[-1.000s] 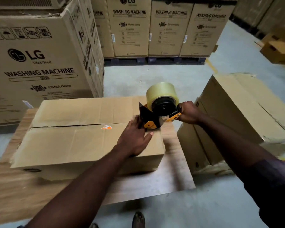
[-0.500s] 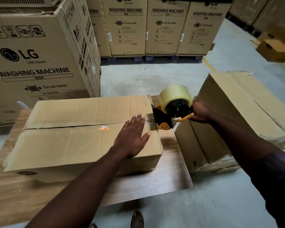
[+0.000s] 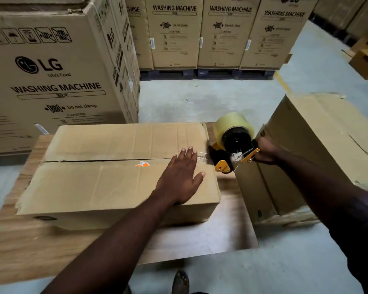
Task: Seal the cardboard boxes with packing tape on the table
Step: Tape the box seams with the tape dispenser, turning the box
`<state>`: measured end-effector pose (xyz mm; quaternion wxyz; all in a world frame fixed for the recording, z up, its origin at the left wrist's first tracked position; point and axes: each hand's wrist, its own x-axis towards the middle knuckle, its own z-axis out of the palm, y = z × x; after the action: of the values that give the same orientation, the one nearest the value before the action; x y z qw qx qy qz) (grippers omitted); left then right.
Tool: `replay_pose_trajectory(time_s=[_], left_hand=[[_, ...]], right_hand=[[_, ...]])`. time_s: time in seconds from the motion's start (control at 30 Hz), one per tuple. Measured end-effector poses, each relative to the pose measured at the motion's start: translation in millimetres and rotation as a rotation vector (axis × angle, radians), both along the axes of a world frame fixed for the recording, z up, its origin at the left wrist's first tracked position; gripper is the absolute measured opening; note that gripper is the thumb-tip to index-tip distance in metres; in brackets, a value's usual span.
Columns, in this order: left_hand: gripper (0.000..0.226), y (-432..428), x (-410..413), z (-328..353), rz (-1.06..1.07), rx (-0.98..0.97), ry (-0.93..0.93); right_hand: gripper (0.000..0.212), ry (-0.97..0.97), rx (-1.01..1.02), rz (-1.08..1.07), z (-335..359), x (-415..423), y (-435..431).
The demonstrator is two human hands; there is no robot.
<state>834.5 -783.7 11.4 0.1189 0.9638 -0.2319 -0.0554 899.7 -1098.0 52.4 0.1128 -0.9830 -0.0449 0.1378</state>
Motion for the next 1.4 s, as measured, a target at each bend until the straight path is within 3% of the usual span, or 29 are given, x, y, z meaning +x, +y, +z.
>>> replay_pose_trajectory(time_s=[0.2,0.33,0.5,0.6,0.7,0.77,0.8,0.87,1.03,1.1,1.13,1.2,1.23,1.3,1.4], left_hand=[[0.071,1,2,-2,-0.002,-0.002,-0.006],[0.071,1,3,-2,-0.007,0.003,-0.003],[0.072,1,2,0,-0.003,-0.003,0.008],[0.072,1,1,0,-0.003,-0.010,0.013],[0.072,1,1,1,0.002,-0.015,0.016],[0.072,1,2,0,0.001,-0.021,0.014],[0.072,1,2,0,0.000,-0.021,0.014],[0.072,1,2,-2,0.000,-0.013,0.007],[0.072,1,3,-2,0.000,-0.020,0.005],[0.072,1,2,-1,0.003,-0.021,0.003],[0.072,1,2,0,0.003,-0.021,0.002],[0.072,1,1,1,0.001,-0.019,0.009],[0.072,0,1,1,0.002,-0.019,0.009],[0.072,0,1,1,0.002,-0.016,0.005],[0.072,1,2,0,0.004,0.002,-0.004]], right_hand=[[0.023,0.226,0.313,-0.213,-15,-23,12],[0.025,0.313,0.447,-0.534,-65,-45,10],[0.035,0.571,1.051,-1.030,-139,-61,47],[0.035,0.601,1.295,-1.129,-154,-71,71],[0.036,0.591,1.408,-1.188,-173,-82,90],[0.027,0.611,1.379,-1.158,-186,-88,98],[0.035,0.621,1.321,-1.121,-194,-91,95],[0.059,0.695,1.042,-0.963,-178,-102,85],[0.062,0.966,0.372,-0.486,-114,-97,60],[0.050,0.769,0.248,-0.426,-87,-72,57],[0.046,0.553,0.303,-0.459,-76,-60,58],[0.041,0.095,0.664,-0.540,-49,-43,73],[0.040,0.014,0.904,-0.546,-36,-39,89],[0.051,0.074,1.134,-0.497,-22,-36,128],[0.070,0.085,0.988,-0.491,-21,-42,168]])
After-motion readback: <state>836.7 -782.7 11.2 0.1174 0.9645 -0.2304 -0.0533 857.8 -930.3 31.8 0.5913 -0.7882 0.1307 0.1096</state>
